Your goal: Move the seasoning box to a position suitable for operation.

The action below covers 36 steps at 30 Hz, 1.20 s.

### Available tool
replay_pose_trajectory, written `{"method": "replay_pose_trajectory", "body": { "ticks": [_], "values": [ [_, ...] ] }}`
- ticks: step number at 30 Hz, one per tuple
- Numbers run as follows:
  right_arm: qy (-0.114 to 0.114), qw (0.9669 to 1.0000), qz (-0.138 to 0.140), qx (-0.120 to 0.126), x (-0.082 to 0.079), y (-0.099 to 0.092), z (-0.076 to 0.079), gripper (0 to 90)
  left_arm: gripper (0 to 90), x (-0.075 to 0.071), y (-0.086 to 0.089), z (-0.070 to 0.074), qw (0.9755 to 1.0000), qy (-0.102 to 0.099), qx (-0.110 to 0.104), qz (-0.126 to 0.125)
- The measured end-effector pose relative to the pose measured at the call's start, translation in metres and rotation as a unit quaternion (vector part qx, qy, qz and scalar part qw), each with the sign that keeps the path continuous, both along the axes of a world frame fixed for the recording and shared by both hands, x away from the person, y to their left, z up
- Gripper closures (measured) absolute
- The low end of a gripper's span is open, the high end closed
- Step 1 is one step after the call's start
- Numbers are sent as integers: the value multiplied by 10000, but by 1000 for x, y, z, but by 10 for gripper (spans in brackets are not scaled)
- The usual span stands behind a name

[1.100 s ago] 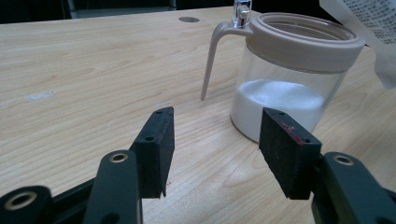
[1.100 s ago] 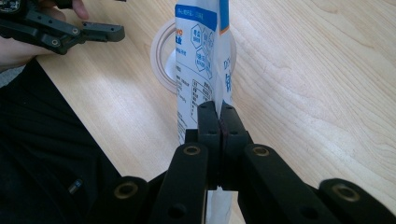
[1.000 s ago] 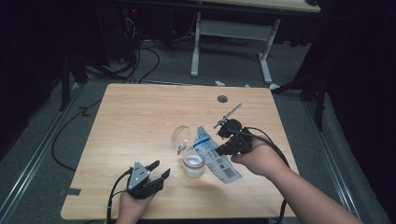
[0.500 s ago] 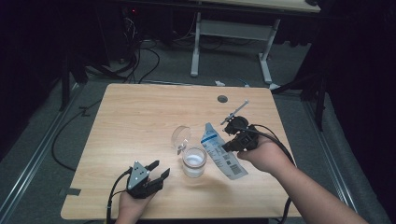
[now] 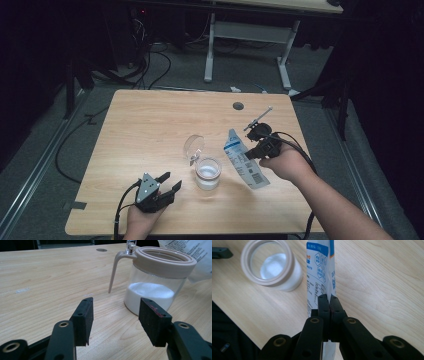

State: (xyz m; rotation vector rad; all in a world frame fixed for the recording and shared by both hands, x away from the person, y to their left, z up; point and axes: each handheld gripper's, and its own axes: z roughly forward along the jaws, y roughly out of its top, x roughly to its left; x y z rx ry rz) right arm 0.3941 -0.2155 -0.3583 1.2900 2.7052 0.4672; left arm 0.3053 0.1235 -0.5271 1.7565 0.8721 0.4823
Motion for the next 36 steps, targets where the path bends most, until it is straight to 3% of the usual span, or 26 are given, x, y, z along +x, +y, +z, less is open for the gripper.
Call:
{"method": "replay_pose_trajectory", "body": {
  "ticks": [2, 14, 19, 21, 29, 31, 36],
  "values": [
    [71, 9997, -211, -29, 4, -6, -4, 900, 461, 0, 0, 0, 10000, -10, -5, 6],
    [14, 9989, -442, -138, 18, -26, -19, 899, 461, 1, 3, 1, 10000, -10, -35, 57],
    [-74, 9980, -605, -174, 23, -34, -20, 899, 460, 3, 6, 0, 9999, -60, 74, 54],
    [-178, 9968, -750, -192, 24, -37, -21, 899, 458, 4, 9, 0, 9999, -54, 101, 69],
    [-502, 9952, -834, -72, 22, -43, -23, 900, 464, 7, 35, 5, 9992, -171, 93, 347],
    [-725, 9932, -909, 6, 17, -45, -23, 900, 467, 7, 47, 7, 9986, -209, 57, 487],
    [-942, 9896, -1067, 182, 11, -51, -25, 900, 493, 7, 63, 9, 9975, -243, -14, 668]
  ]
}}
